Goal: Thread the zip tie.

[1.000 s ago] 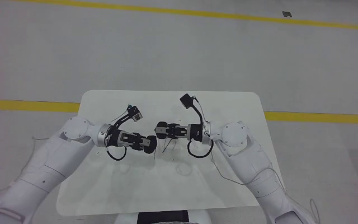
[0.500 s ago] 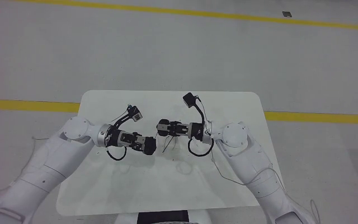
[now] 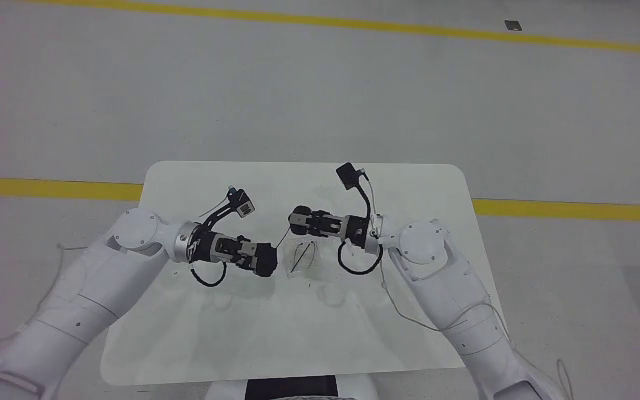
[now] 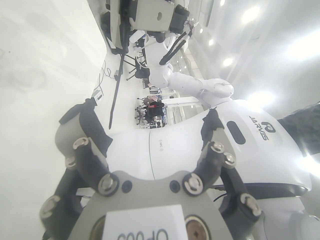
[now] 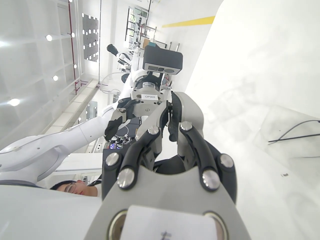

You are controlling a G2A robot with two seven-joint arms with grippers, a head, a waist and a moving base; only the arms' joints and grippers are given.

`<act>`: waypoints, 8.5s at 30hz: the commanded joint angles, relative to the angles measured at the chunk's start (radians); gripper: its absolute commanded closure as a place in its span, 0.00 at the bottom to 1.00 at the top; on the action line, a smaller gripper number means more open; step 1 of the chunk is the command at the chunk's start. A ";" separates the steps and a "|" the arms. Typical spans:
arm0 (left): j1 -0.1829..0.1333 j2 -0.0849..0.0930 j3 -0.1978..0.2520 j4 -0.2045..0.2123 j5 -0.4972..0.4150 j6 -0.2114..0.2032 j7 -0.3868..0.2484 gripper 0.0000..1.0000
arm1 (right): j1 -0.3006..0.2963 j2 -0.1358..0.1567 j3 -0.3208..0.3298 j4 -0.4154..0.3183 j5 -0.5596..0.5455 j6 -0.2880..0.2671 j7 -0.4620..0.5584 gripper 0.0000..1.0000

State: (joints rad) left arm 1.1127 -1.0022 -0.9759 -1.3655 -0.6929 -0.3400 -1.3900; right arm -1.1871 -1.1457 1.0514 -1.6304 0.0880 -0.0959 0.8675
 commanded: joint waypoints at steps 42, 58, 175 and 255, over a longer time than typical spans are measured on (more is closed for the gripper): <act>0.190 -0.011 -0.194 -0.406 0.696 0.000 0.441 0.00 | -0.047 0.000 0.076 -0.009 0.275 0.323 -0.092 1.00; 0.169 0.016 -0.128 -0.438 0.821 0.000 0.564 0.00 | -0.047 -0.003 0.080 0.008 0.355 0.410 -0.124 1.00; 0.024 0.020 0.095 -0.265 1.175 0.012 0.942 0.87 | -0.029 0.008 -0.068 0.106 0.590 0.436 -0.374 1.00; 0.038 0.069 0.052 -0.269 0.858 0.000 0.828 1.00 | -0.069 0.025 -0.008 0.058 0.479 0.330 -0.383 0.00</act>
State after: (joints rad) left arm 1.1510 -0.9336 -0.9237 -1.6349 0.1654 -0.3400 -0.5616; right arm -1.2557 -1.1210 1.0430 -1.5728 0.5676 0.2342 0.4840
